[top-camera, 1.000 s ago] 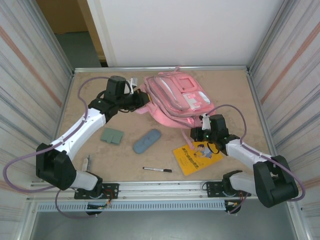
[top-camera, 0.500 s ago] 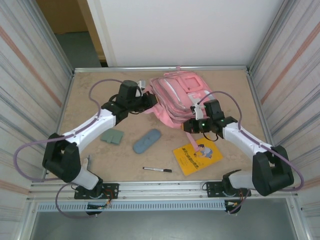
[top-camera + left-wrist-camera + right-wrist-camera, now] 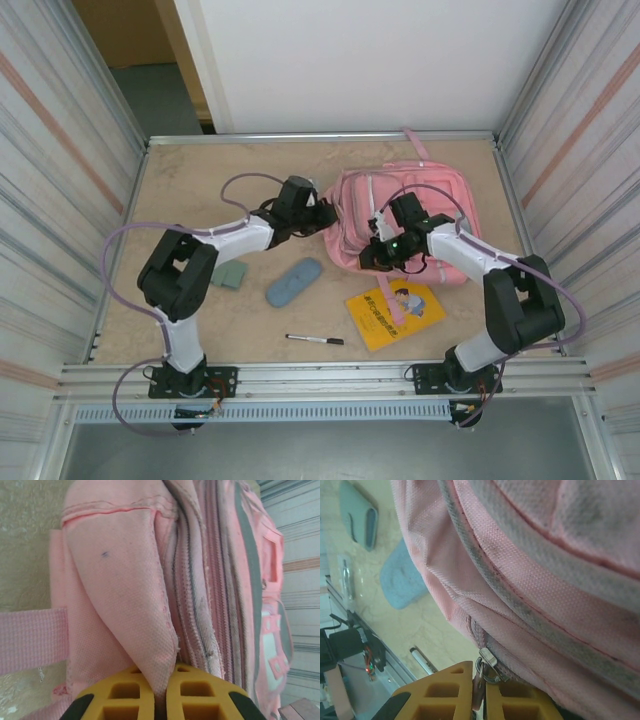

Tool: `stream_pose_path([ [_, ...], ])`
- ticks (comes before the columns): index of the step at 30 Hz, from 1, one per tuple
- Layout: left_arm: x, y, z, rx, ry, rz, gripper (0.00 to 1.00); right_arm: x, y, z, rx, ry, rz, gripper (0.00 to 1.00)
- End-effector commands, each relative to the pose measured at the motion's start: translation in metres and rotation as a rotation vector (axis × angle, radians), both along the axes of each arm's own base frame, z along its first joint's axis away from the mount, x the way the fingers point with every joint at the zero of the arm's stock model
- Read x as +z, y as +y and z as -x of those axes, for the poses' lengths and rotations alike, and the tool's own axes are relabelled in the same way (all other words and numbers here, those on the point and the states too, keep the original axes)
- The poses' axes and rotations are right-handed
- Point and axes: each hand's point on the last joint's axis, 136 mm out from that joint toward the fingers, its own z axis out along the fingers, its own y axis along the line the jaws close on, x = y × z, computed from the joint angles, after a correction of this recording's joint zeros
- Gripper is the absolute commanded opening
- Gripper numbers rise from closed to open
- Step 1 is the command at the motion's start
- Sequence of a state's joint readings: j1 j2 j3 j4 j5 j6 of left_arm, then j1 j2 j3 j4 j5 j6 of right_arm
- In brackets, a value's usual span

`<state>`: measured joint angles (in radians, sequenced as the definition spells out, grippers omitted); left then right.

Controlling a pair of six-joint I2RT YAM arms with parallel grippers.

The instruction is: Pack the student bag

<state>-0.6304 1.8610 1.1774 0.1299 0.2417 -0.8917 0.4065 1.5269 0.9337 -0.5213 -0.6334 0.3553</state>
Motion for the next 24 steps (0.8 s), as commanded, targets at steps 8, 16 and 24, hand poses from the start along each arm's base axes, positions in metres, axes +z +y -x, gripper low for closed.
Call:
stream_pose_path([
  [8, 0.005, 0.048, 0.048, -0.08, 0.037, -0.098, 0.46, 0.013, 0.023, -0.016, 0.083, -0.105, -0.02, 0.41],
  [16, 0.023, 0.017, 0.126, -0.338, -0.022, -0.133, 0.57, 0.027, -0.012, -0.003, 0.037, -0.228, 0.149, 0.5],
  [24, -0.012, -0.06, 0.18, -0.493, 0.035, -0.333, 0.53, 0.041, -0.103, -0.012, -0.319, -0.413, 0.412, 0.61],
])
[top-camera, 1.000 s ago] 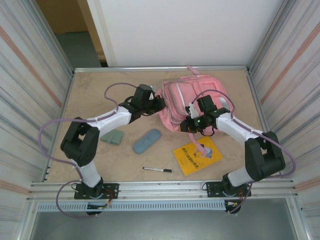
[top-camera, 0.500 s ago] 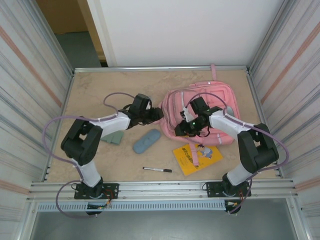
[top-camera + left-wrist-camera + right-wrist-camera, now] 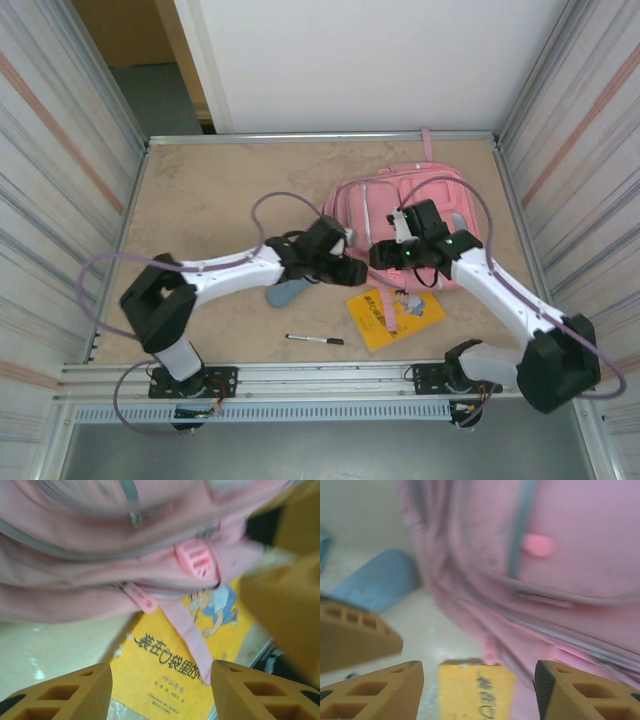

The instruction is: Pack the student bag

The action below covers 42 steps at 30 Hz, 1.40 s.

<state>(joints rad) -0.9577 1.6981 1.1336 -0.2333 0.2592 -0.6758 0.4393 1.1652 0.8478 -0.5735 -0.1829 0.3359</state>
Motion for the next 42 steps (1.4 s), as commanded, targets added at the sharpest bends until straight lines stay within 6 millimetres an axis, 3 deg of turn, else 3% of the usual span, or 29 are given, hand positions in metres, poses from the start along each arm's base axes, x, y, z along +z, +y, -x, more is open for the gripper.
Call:
stream_pose_path([
  [1, -0.01, -0.013, 0.009, -0.007, -0.038, -0.135, 0.53, 0.002, -0.051, -0.008, -0.225, -0.078, 0.105, 0.64],
  [4, -0.024, -0.01, 0.003, 0.051, -0.082, -0.298, 0.5, 0.009, -0.074, -0.007, -0.33, -0.119, 0.056, 0.67],
  [7, -0.035, 0.003, -0.007, 0.139, -0.117, -0.426, 0.49, 0.017, -0.083, -0.008, -0.37, -0.142, -0.026, 0.67],
  [17, -0.04, -0.01, -0.033, 0.23, -0.136, -0.401, 0.46, 0.013, -0.079, -0.002, -0.349, -0.144, -0.08, 0.61],
  [26, -0.056, -0.02, -0.043, 0.228, -0.125, -0.434, 0.46, 0.013, -0.074, -0.006, -0.341, -0.16, -0.115, 0.59],
  [29, -0.07, -0.027, -0.045, 0.193, -0.137, -0.437, 0.46, 0.012, -0.074, -0.005, -0.337, -0.156, -0.11, 0.58],
  [42, -0.069, -0.044, -0.042, -0.046, -0.26, -0.498, 0.55, 0.012, -0.076, -0.002, -0.36, -0.206, -0.138, 0.48],
])
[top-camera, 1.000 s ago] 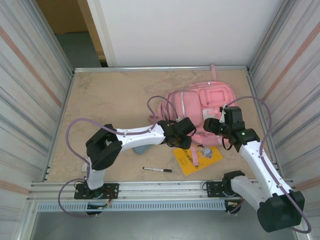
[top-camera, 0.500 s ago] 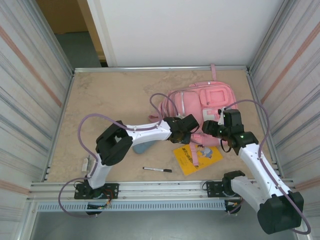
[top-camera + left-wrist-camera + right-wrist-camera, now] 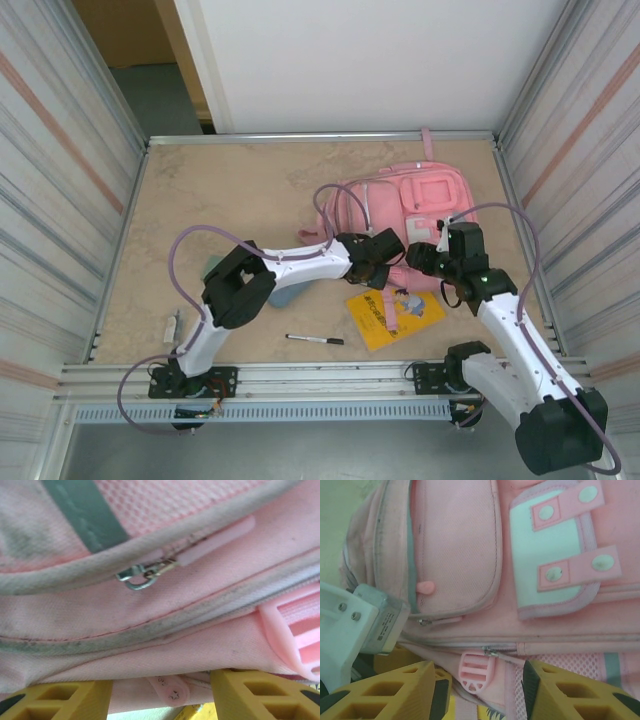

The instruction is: Pack the student bag

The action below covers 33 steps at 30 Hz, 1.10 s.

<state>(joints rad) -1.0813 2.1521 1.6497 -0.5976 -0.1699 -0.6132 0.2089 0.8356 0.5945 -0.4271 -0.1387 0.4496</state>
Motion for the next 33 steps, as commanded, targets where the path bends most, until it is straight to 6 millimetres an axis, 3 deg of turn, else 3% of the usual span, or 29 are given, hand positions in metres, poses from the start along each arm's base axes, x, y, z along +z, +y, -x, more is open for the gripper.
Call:
stream_pose_path([
  [1, -0.002, -0.005, -0.002, -0.117, -0.061, -0.061, 0.55, 0.007, 0.0, -0.001, -0.018, -0.032, -0.033, 0.48],
  [7, -0.002, 0.01, -0.006, -0.143, -0.109, -0.122, 0.48, 0.007, -0.002, 0.0, -0.026, -0.039, -0.028, 0.46],
  [12, -0.009, 0.013, -0.005, -0.168, -0.069, -0.152, 0.33, 0.006, -0.002, 0.0, -0.036, -0.057, -0.044, 0.46],
  [16, -0.003, 0.015, -0.004, -0.169, -0.067, -0.153, 0.23, 0.011, -0.001, -0.002, -0.038, -0.059, -0.048, 0.45],
  [23, 0.018, 0.024, -0.004, -0.176, -0.111, -0.165, 0.2, 0.013, 0.002, -0.004, -0.022, -0.057, -0.053, 0.45],
  [28, 0.013, 0.031, -0.008, -0.186, -0.113, -0.186, 0.17, 0.016, 0.004, -0.004, -0.009, -0.063, -0.052, 0.46],
  [33, 0.022, 0.032, -0.008, -0.184, -0.124, -0.176, 0.18, 0.014, 0.003, -0.002, 0.0, -0.064, -0.043, 0.46],
])
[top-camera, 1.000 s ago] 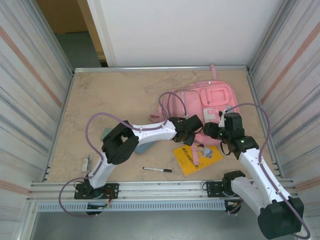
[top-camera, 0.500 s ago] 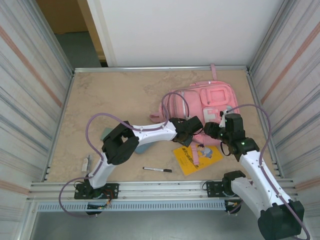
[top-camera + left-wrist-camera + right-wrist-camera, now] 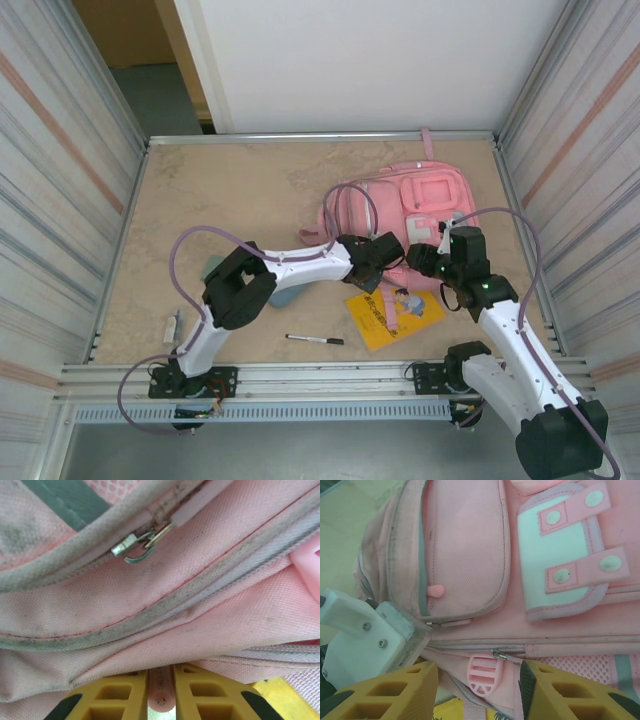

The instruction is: Pack the student bag

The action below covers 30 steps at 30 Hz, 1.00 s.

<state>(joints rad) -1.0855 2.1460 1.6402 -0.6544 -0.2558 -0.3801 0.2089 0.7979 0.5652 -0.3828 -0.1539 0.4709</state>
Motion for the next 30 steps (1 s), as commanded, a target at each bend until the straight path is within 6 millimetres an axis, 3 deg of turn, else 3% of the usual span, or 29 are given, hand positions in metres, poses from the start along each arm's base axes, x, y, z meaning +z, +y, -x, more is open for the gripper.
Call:
stream_pose_path([
  [1, 0.028, 0.011, -0.005, 0.001, -0.039, 0.014, 0.19, 0.008, 0.0, -0.001, 0.005, -0.016, -0.002, 0.47],
  [5, 0.037, 0.012, -0.002, -0.006, -0.034, 0.02, 0.19, 0.006, 0.0, 0.0, 0.015, -0.013, 0.005, 0.46],
  [16, 0.046, 0.026, -0.008, 0.03, -0.011, 0.093, 0.08, -0.005, 0.006, 0.002, 0.042, 0.044, 0.017, 0.44],
  [19, 0.049, 0.023, -0.004, 0.015, 0.011, 0.131, 0.07, -0.014, 0.02, 0.009, 0.114, 0.079, 0.032, 0.45],
  [22, 0.044, 0.021, -0.002, 0.003, 0.033, 0.173, 0.0, -0.021, 0.034, 0.015, 0.183, 0.1, 0.068, 0.46],
  [29, 0.044, 0.024, 0.003, 0.016, 0.118, 0.323, 0.0, -0.034, 0.052, 0.02, 0.214, 0.171, 0.056, 0.54],
  [30, 0.044, 0.025, 0.003, 0.014, 0.131, 0.332, 0.04, -0.036, 0.051, 0.022, 0.208, 0.185, 0.066, 0.55],
])
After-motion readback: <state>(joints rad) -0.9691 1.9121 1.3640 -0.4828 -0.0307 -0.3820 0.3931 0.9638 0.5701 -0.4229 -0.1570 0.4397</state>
